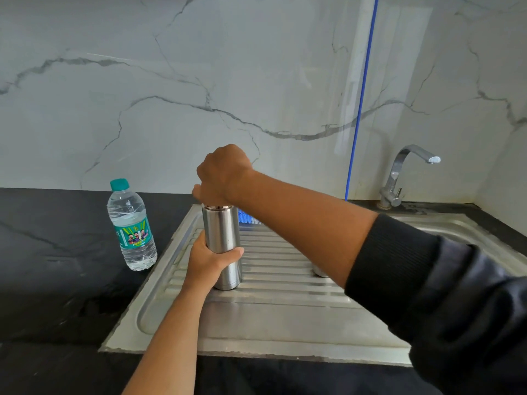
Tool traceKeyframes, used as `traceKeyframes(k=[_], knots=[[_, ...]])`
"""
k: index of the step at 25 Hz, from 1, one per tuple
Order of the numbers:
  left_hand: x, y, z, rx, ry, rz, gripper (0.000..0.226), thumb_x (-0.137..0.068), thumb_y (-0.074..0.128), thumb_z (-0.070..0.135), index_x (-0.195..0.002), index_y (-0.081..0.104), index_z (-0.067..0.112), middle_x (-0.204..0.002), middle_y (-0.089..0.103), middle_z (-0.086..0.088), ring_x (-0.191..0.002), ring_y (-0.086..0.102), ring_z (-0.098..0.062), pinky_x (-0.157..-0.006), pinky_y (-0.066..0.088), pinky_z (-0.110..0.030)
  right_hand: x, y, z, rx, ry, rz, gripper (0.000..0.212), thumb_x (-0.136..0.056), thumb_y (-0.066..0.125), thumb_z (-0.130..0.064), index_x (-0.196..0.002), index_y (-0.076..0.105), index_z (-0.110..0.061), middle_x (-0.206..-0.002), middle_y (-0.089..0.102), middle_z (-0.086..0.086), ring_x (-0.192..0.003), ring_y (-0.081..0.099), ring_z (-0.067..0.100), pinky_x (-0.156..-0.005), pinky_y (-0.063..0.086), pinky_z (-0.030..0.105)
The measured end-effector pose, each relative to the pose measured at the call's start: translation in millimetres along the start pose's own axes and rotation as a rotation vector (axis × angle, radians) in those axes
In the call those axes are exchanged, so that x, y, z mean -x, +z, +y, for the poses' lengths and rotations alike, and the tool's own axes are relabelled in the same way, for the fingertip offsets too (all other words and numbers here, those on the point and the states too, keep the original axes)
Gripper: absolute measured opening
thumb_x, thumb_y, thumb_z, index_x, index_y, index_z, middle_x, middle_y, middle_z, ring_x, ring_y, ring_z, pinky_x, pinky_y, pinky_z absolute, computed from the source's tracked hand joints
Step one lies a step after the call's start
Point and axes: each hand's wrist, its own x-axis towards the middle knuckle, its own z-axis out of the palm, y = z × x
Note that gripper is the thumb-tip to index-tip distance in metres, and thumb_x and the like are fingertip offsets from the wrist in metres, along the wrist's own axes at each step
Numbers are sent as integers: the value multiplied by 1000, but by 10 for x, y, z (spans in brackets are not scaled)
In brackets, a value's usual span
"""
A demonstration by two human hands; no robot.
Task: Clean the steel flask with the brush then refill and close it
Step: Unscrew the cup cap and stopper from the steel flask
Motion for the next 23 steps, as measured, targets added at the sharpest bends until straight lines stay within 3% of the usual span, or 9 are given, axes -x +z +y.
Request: traceKeyframes(k=[2, 7, 10, 12, 14, 17, 20, 23], knots=[[-17, 15, -10, -13, 14, 9, 51, -71, 92, 12, -111, 65, 28, -96, 74, 0, -87, 72, -15, -70, 53, -26, 15, 74, 121, -30, -84, 76, 52, -103, 29, -48, -66, 44, -14, -65, 43, 2, -55, 39, 17, -61, 37, 30], [-14, 8, -6, -17, 30, -22, 53, -70, 92, 12, -107, 63, 35, -99, 73, 2, -90, 71, -14, -72, 54, -27, -12, 368, 319, -273, -374, 332, 47, -98, 31, -49, -67, 45, -16, -49, 32, -5, -44, 29, 13, -57, 29, 28], [-1, -4, 4, -6, 18, -27, 53, -69, 92, 15, -109, 63, 35, -98, 74, 1, -90, 71, -15, -73, 54, -28, 49, 328, 297, -353, -280, 175, 42, -103, 35, -51, -83, 50, -18, -59, 44, -4, -53, 42, 13, -60, 35, 30], [13, 4, 27, 8, 5, -23, 54, -64, 91, 21, -109, 64, 32, -96, 75, 0, -88, 72, -15, -72, 54, -28, 134, 171, 265, -229, -187, 50, 62, -99, 24, -72, -91, 53, -18, -68, 51, -2, -62, 50, 15, -61, 39, 31], [23, 6, 40, 14, -3, -15, 54, -60, 89, 25, -108, 65, 29, -94, 76, -1, -87, 73, -15, -71, 53, -28, 181, 27, 231, -94, -55, -35, 86, -89, 10, -86, -84, 58, -15, -73, 57, -1, -65, 53, 14, -61, 39, 30], [31, 19, 59, 24, -19, -12, 57, -56, 88, 28, -109, 66, 27, -95, 76, -3, -88, 73, -18, -71, 53, -29, 163, 10, 71, -116, 140, -108, 86, -90, 12, -85, -72, 60, -16, -72, 58, -3, -64, 55, 12, -58, 40, 27], [44, 28, 78, 28, -18, -16, 56, -55, 87, 28, -107, 66, 27, -94, 76, -2, -87, 73, -17, -71, 53, -28, 140, 30, 58, -112, 87, -97, 73, -100, 22, -71, -82, 63, -14, -73, 55, -2, -62, 52, 13, -53, 36, 27], [44, 17, 85, 32, -14, -19, 57, -56, 87, 27, -108, 66, 28, -95, 75, -1, -86, 73, -16, -71, 53, -27, 144, 125, 272, -275, -114, -64, 58, -103, 30, -64, -88, 53, -13, -72, 49, -1, -62, 45, 12, -61, 36, 30]])
